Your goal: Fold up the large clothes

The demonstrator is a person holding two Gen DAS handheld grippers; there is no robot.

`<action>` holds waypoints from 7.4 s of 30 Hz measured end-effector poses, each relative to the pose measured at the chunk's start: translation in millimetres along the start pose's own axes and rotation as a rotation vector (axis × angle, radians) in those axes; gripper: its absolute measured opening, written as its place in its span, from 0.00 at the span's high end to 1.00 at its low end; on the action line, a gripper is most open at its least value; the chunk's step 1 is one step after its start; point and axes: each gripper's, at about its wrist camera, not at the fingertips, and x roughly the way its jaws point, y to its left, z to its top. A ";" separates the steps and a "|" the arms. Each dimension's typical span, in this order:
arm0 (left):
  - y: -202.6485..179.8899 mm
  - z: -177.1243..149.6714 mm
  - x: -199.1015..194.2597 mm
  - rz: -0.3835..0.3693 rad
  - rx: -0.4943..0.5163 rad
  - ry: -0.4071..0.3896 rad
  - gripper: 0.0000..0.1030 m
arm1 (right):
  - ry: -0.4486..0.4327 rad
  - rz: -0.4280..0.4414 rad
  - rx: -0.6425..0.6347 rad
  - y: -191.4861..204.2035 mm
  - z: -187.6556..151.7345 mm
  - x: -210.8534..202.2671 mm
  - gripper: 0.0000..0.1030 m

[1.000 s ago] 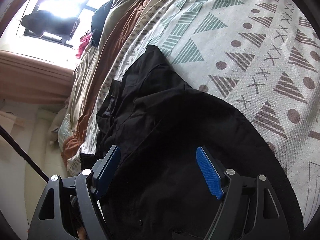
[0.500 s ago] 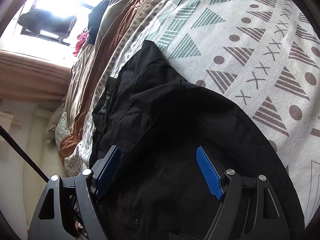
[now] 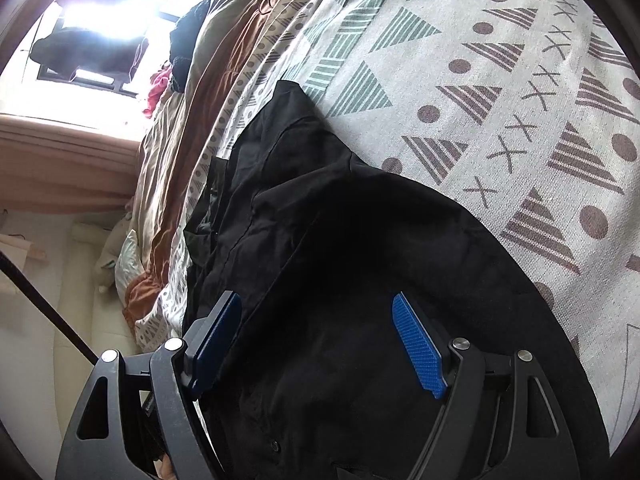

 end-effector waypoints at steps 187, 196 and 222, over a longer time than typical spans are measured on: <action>146.4 -281.2 -339.2 -0.572 -0.405 -0.191 0.91 | -0.038 0.402 -0.259 -89.0 -201.0 -298.5 1.00; 153.4 -304.9 -420.2 -0.649 -0.379 -0.319 0.91 | -0.069 0.490 -0.331 -80.6 -235.9 -361.7 1.00; 124.4 -232.6 -444.9 -0.599 -0.307 -0.444 0.91 | -0.123 0.476 -0.335 -57.2 -203.3 -352.5 1.00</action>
